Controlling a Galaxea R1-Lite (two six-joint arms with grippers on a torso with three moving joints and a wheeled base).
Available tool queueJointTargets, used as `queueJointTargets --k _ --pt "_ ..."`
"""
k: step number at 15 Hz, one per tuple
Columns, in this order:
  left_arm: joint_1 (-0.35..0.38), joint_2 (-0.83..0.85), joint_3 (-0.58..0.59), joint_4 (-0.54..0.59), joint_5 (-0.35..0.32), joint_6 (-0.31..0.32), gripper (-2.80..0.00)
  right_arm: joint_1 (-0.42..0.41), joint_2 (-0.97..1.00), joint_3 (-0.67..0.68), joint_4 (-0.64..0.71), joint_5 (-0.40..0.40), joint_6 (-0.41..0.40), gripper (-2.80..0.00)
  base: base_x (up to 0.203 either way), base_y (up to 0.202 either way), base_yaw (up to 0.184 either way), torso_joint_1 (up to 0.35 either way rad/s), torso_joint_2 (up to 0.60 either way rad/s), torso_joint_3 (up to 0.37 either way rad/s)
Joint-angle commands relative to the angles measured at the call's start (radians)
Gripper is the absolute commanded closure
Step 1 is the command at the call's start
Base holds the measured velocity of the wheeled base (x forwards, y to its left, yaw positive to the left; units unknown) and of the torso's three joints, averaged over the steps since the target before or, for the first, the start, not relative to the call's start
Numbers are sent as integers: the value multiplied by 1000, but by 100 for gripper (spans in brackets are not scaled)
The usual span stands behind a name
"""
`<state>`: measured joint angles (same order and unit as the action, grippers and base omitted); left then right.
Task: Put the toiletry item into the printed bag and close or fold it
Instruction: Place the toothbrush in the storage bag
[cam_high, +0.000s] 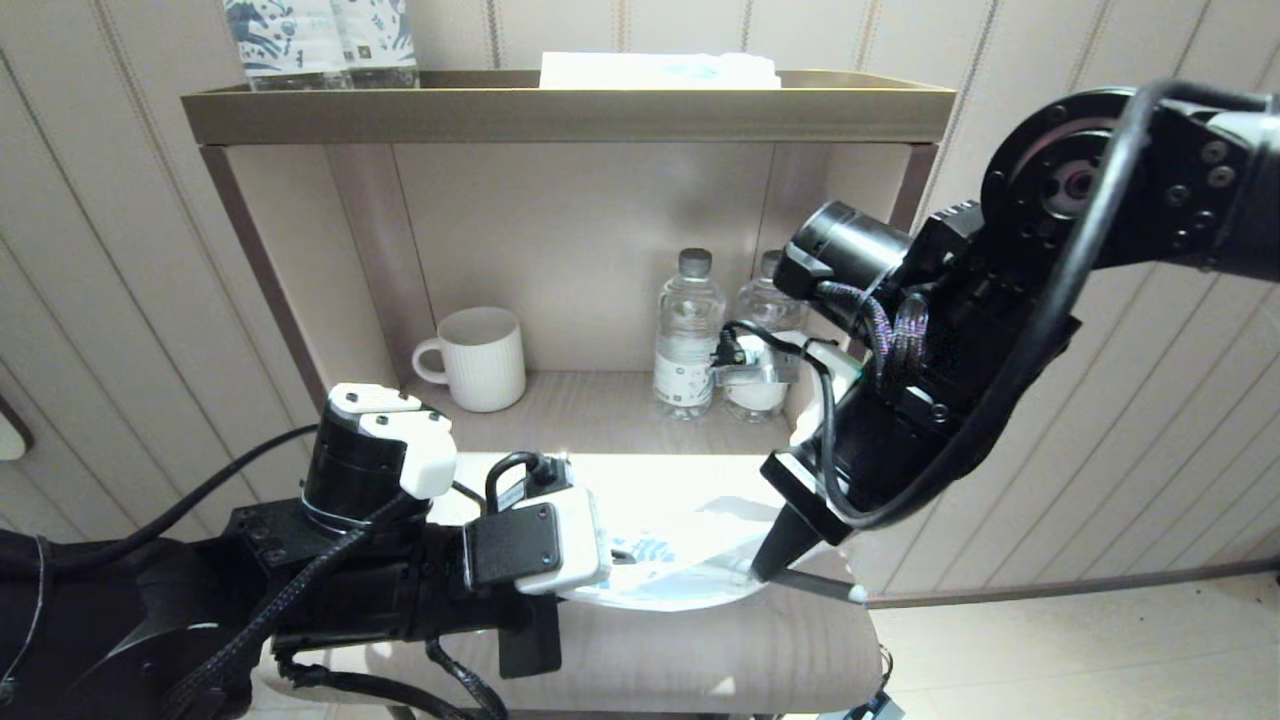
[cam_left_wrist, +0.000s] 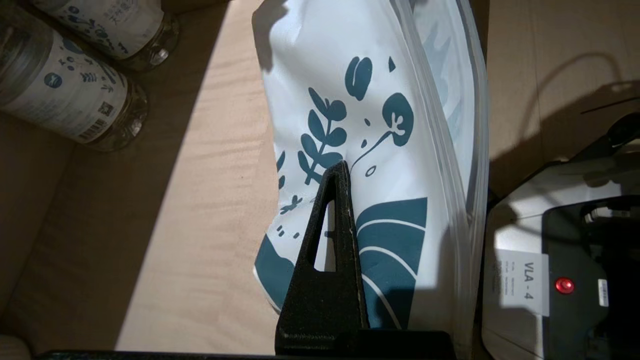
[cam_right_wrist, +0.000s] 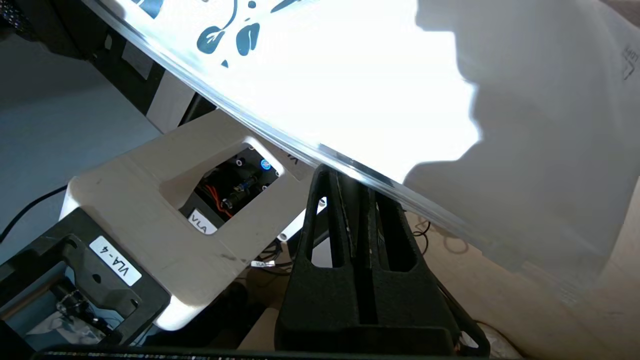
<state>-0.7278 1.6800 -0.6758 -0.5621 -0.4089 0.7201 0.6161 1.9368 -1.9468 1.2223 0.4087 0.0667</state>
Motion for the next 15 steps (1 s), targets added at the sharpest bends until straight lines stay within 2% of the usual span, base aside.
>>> queueJointTargets --k 1,7,9,11,14,15 --pt "-5 0 1 -4 -2 4 0 -2 2 0 6 2 1 0 0 0 0 0 0 0" --pt "-19 -10 1 6 -8 -3 0 -2 6 0 -33 8 15 0 0 0 0 0 0 0" --pt "-21 -17 -10 30 -15 -21 0 -2 6 0 -49 34 50 0 0 0 0 0 0 0" --pt "-21 -32 -45 122 -23 -73 0 -5 5 2 -78 53 96 0 0 0 0 0 0 0" --pt "-18 -76 -166 412 -101 -127 0 -22 5 2 -78 94 97 0 0 0 0 0 0 0" --pt "-16 -75 -182 438 -120 -134 0 -27 7 2 -78 97 97 0 0 0 0 0 0 0"
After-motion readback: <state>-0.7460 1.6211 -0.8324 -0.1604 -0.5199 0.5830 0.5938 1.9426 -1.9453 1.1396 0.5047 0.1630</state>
